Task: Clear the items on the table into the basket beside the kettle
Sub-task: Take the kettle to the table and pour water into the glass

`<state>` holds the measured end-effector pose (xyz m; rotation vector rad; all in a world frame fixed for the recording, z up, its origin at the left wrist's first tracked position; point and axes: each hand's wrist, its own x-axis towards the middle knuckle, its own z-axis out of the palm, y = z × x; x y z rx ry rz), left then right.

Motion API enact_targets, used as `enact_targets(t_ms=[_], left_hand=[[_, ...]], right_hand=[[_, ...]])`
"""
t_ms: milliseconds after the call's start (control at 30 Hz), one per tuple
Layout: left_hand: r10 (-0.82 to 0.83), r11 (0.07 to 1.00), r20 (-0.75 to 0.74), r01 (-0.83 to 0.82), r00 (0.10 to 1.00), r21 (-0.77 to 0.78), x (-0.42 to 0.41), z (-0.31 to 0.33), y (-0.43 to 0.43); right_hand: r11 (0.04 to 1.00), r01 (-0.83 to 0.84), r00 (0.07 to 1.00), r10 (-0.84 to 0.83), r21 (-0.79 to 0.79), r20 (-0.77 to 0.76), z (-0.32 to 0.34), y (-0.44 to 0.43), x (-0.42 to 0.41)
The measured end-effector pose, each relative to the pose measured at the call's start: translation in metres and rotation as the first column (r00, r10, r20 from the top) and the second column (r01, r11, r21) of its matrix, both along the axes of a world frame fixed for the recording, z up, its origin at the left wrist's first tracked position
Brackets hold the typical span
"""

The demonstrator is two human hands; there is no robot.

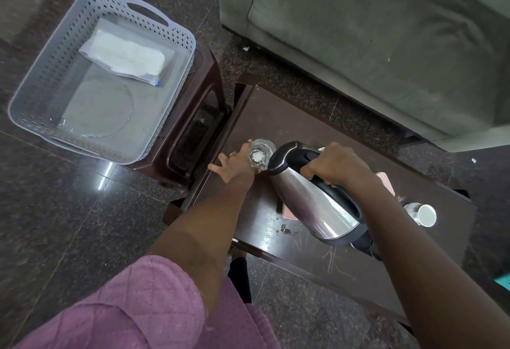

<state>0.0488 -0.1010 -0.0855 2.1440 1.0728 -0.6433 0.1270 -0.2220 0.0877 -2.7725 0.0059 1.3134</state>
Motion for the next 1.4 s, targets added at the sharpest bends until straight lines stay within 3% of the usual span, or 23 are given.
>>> enact_targets(t_ms=[767, 967, 1133, 1400], left_hand=[[-0.07, 0.996, -0.005, 0.07, 0.998, 0.046, -0.003, 0.0, -0.002], [-0.083, 0.996, -0.026, 0.082, 0.996, -0.039, -0.011, 0.012, 0.006], [-0.155, 0.986, -0.014, 0.156, 0.988, 0.058, -0.022, 0.023, 0.016], [-0.238, 0.954, 0.129, 0.206, 0.963, 0.219, -0.028, 0.05, 0.027]], right_hand=[[1.0, 0.019, 1.0, -0.02, 0.024, 0.018, -0.003, -0.001, -0.003], [0.996, 0.066, 0.995, -0.07, 0.065, 0.076, -0.001, -0.013, -0.014], [0.982, 0.157, 0.982, -0.166, 0.108, 0.087, 0.0, -0.028, -0.022], [0.928, 0.274, 0.929, -0.324, 0.252, 0.181, 0.017, -0.054, -0.044]])
